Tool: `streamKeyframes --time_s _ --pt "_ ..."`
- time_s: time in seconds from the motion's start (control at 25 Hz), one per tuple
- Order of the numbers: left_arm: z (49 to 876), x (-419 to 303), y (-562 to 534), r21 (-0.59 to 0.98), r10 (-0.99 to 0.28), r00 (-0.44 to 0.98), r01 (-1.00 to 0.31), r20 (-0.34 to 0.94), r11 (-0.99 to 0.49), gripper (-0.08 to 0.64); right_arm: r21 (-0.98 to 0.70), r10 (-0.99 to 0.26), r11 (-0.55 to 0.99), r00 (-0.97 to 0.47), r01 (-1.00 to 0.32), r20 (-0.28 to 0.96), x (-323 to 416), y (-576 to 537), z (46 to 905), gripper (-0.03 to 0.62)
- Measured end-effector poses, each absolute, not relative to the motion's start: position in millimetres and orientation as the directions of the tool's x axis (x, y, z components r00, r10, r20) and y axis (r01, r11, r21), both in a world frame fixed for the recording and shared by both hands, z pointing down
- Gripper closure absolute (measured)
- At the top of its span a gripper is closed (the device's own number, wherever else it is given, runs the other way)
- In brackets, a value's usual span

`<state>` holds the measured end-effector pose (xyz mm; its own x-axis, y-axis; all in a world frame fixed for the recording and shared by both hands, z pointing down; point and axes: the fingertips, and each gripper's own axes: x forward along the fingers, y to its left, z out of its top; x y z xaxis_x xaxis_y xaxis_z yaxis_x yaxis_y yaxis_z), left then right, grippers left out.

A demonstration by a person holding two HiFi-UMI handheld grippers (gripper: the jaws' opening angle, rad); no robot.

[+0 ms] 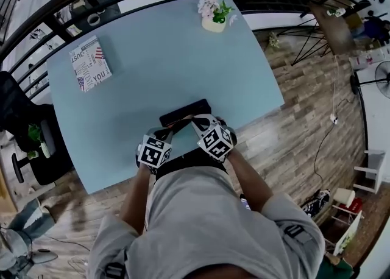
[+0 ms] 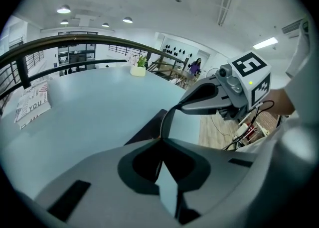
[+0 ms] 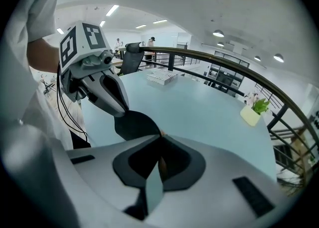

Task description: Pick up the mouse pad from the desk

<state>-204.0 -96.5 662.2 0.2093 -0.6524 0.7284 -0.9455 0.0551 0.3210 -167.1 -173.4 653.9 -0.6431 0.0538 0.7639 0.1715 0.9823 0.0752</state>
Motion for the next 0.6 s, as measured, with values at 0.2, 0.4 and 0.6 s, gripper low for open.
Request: streamKeyframes --time_s 0.2,0.4,0.6 --pt "664.5 -219.1 -105.0 0.303 -0.660 0.164 -0.947 0.733 0.101 0.537 0.082 0.069 0.976 -0.645 0.202 0.761 -180.0 -185.2 656.8 0.574" --pt "666.2 -235.6 -117.0 0.273 -0.654 0.111 -0.950 0.748 0.151 0.535 0.081 0.093 0.968 -0.642 0.237 0.761 -193.9 -198.1 657.2 0.574" --pt "660.6 -252.8 -128.3 0.230 -0.662 0.038 -0.951 0.749 0.205 0.536 0.094 0.107 0.961 -0.661 0.262 0.743 -207.7 -209.3 654.3 0.575"
